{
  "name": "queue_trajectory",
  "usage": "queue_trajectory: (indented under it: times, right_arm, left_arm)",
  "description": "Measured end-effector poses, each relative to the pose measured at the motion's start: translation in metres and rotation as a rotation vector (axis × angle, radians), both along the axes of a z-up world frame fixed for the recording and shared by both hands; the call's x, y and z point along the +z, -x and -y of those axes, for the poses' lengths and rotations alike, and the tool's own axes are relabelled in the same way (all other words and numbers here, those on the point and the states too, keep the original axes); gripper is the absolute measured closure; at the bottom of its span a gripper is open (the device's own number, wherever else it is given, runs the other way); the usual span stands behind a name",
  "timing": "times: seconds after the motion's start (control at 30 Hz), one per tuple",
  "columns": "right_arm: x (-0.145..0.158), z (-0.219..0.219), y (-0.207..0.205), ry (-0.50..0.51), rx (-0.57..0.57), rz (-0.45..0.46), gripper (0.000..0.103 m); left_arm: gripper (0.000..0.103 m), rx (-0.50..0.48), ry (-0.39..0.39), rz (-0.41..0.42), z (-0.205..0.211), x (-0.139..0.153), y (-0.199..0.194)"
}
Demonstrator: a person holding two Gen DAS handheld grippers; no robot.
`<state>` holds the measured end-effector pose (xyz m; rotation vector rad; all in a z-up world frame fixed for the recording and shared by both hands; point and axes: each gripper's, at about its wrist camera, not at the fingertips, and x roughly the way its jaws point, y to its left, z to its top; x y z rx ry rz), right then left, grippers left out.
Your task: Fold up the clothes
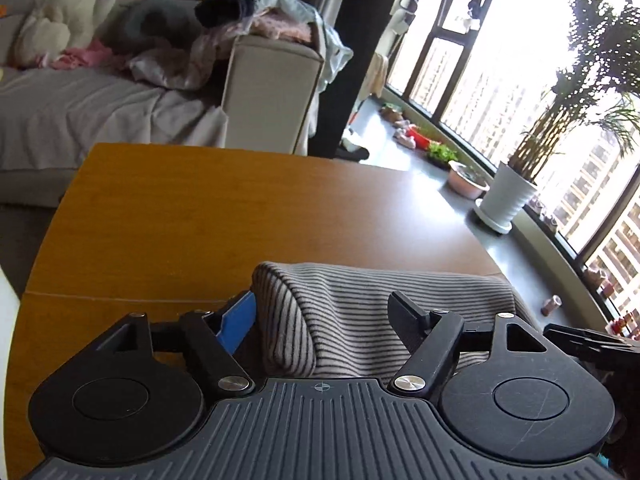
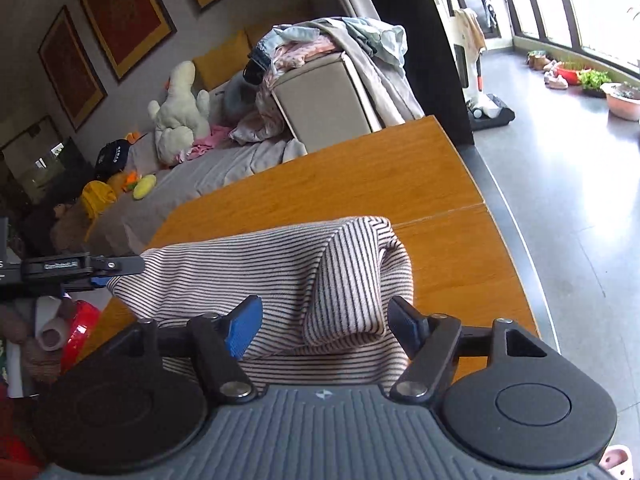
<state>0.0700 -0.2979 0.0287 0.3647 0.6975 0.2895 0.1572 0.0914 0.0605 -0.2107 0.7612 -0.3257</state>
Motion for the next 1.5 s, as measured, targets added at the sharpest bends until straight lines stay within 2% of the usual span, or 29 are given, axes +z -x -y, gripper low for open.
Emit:
queue_trajectory:
  times: [0.1,0.13,0.2,0.3,0.37,0.43,0.53,0.57,0.63,0.67,0.73,0.8,0.83,0.93,1.0,1.1,1.2,1.3,1.43,1.5]
  right_arm:
    - [-0.008,-0.008,-0.007,0.031,0.018,-0.015,0.034]
    - [-0.010,-0.013,-0.013,0.055,0.022,-0.009,0.039]
    - [-0.011,-0.019,-0.028,0.092,0.028,-0.001,0.069]
    - [0.000,-0.017,-0.048,0.059,0.002,0.036,0.083]
    - [0.012,-0.013,-0.049,0.078,-0.003,0.084,0.087]
    - [0.020,-0.009,-0.048,0.114,-0.007,0.114,0.087]
    - [0.004,-0.006,-0.042,0.176,0.000,0.066,0.087]
    - [-0.003,-0.005,-0.039,0.199,0.006,0.049,0.086]
    - [-0.012,-0.004,-0.030,0.238,0.010,0.033,0.080]
    - [-0.011,-0.003,-0.025,0.235,0.008,0.037,0.076]
    - [-0.006,0.002,-0.019,0.185,0.001,0.036,0.068]
    - [0.000,0.009,-0.015,0.101,-0.005,0.033,0.040]
    - [0.000,0.010,-0.013,0.058,0.000,0.025,0.039]
    - [-0.006,0.010,-0.013,-0.052,0.030,-0.026,0.039]
    - [-0.015,0.006,-0.017,-0.086,0.042,-0.073,0.039]
    - [-0.025,-0.001,-0.027,-0.066,0.029,-0.105,0.039]
    - [-0.026,-0.008,-0.040,-0.050,0.027,-0.089,0.039]
    - [-0.027,-0.020,-0.056,0.010,0.042,-0.059,0.041]
    - [-0.026,-0.031,-0.082,0.071,0.059,-0.027,0.048]
    - [-0.027,-0.032,-0.101,0.059,0.048,-0.021,0.058]
  left_arm:
    - [0.030,0.033,0.021,-0.056,-0.003,-0.018,-0.009]
    - [0.039,0.033,0.029,-0.064,-0.004,-0.021,-0.010]
    - [0.052,0.025,0.044,-0.074,-0.005,-0.026,-0.014]
    - [0.067,0.015,0.042,-0.053,-0.002,-0.022,-0.017]
    - [0.071,0.005,0.021,-0.004,0.003,-0.011,-0.012]
    - [0.071,-0.015,0.013,0.016,0.005,-0.005,-0.001]
    - [0.071,-0.044,-0.023,-0.031,0.004,-0.015,0.015]
    - [0.071,-0.047,-0.058,-0.044,0.004,-0.022,0.021]
    - [0.064,-0.044,-0.142,-0.055,0.001,-0.036,0.030]
    - [0.063,-0.042,-0.146,-0.048,-0.003,-0.036,0.035]
    - [0.060,-0.028,-0.120,-0.020,-0.010,-0.022,0.040]
    - [0.054,-0.012,-0.091,0.012,-0.018,-0.007,0.044]
    - [0.051,-0.006,-0.081,0.026,-0.019,-0.001,0.045]
    - [0.041,0.007,-0.073,0.053,-0.016,0.010,0.044]
    - [0.040,0.003,-0.096,0.039,-0.009,0.006,0.041]
    - [0.039,-0.020,-0.096,0.002,0.001,-0.005,0.035]
    - [0.034,-0.035,-0.077,-0.029,0.007,-0.016,0.029]
    - [0.033,-0.044,-0.060,-0.053,0.012,-0.028,0.021]
    - [0.040,-0.052,-0.014,-0.066,0.012,-0.043,-0.001]
    - [0.045,-0.053,0.022,-0.064,0.009,-0.048,-0.015]
